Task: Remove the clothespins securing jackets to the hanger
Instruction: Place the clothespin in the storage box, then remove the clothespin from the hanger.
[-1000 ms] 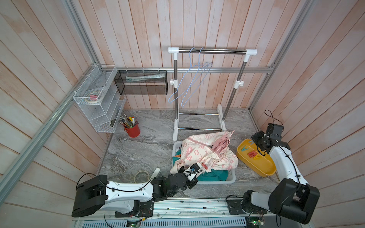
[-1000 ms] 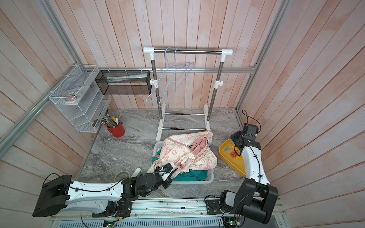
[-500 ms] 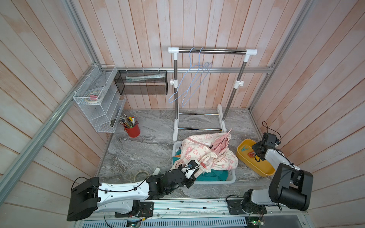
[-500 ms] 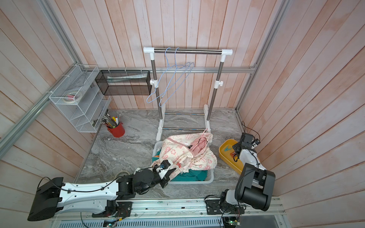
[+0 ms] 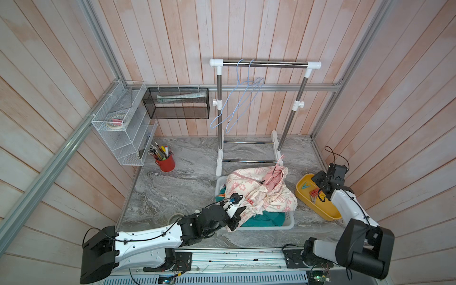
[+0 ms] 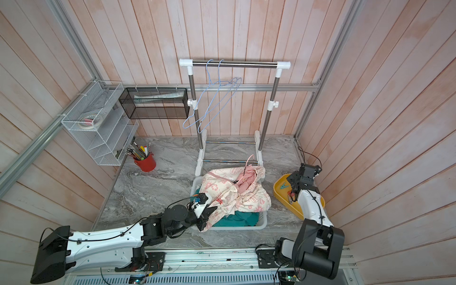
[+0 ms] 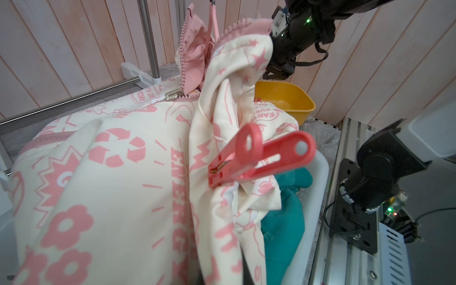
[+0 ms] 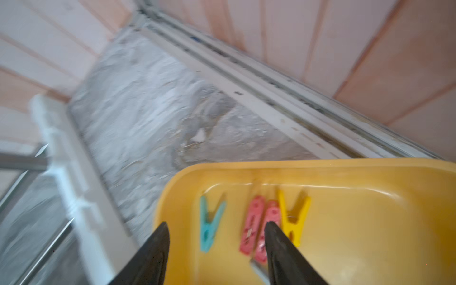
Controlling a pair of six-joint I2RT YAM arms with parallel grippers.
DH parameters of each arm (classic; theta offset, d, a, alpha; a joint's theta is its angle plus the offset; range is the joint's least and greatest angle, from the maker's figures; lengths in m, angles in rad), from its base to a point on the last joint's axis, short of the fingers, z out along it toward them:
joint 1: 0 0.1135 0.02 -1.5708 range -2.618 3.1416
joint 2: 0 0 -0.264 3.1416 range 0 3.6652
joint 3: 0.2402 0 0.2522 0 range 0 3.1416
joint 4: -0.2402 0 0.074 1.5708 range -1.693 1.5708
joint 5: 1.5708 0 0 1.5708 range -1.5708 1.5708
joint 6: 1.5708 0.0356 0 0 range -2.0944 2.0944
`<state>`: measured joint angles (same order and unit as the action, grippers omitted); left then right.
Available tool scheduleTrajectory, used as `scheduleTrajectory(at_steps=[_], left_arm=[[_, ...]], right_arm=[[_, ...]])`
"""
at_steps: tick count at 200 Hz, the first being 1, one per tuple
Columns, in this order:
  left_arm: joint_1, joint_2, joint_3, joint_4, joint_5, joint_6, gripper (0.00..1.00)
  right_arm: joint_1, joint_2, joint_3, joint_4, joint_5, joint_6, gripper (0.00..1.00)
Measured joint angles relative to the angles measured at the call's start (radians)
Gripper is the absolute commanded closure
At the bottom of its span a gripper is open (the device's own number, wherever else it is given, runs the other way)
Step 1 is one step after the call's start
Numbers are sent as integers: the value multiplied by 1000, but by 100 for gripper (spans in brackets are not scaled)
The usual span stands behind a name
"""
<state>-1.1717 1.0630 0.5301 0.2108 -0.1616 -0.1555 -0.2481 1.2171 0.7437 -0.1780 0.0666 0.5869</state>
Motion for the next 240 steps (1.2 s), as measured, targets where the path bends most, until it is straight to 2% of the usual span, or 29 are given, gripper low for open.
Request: scheduleTrajectory(at_steps=[64,105,143,181,240], left_arm=[[117,-28,2,-21,113,-48,100],[161,-30,1,-24,158,-67,100],[164,-30,2,-24,165,-74,100],[164,-30,1,-24,169,-78,100],[167,-23,2,-20,181,-82,100]], right_arm=[[431,-383,-1,44,-260,-143,26],[580,-488,-18,98,-346,-186,25],[662,-430,-16,152,-364,-241,28],[672,-306,-1,182,-348,-281,32],[673,-223,64,250,-348,-310,53]])
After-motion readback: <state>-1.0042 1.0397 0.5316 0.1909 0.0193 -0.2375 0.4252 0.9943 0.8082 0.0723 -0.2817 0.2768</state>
